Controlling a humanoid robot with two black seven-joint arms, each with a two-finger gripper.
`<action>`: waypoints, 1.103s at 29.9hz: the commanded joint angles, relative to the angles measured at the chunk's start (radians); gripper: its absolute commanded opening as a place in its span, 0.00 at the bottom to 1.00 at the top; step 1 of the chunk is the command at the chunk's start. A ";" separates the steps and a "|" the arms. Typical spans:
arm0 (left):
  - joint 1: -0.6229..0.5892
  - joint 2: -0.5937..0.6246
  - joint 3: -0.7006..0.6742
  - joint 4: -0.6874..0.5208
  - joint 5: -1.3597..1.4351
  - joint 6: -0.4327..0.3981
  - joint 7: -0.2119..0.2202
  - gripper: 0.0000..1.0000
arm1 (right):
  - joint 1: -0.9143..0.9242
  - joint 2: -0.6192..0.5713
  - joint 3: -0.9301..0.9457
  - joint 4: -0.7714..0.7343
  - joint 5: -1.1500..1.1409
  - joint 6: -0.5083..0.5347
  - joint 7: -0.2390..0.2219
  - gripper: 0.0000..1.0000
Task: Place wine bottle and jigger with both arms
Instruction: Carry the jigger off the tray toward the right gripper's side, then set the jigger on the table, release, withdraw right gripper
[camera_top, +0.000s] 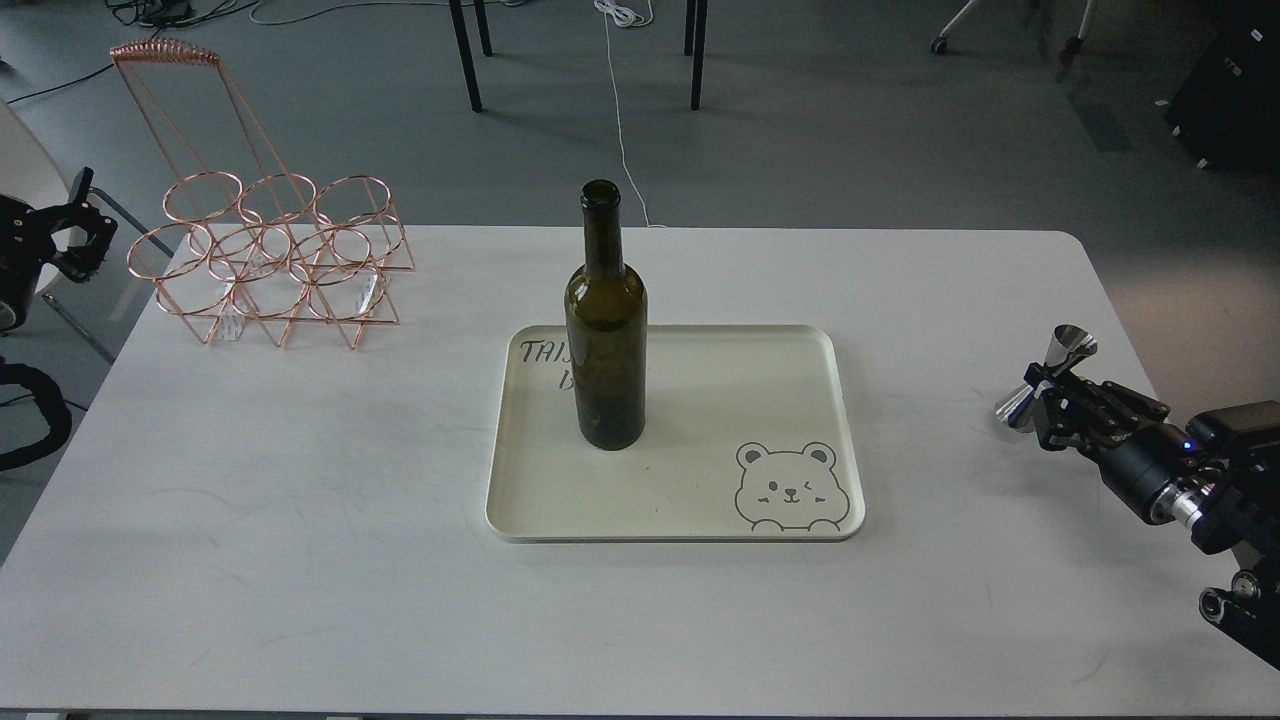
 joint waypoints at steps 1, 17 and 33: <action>-0.001 0.001 0.001 0.000 0.001 0.000 0.000 0.99 | 0.000 0.000 -0.001 0.002 0.000 0.000 0.001 0.30; -0.003 0.022 0.003 0.000 -0.001 0.000 -0.002 0.98 | -0.037 -0.020 0.003 0.047 0.010 0.000 0.019 0.68; -0.006 0.211 0.012 -0.270 0.072 0.000 0.012 0.99 | -0.033 -0.293 0.011 0.219 0.515 0.000 0.121 0.84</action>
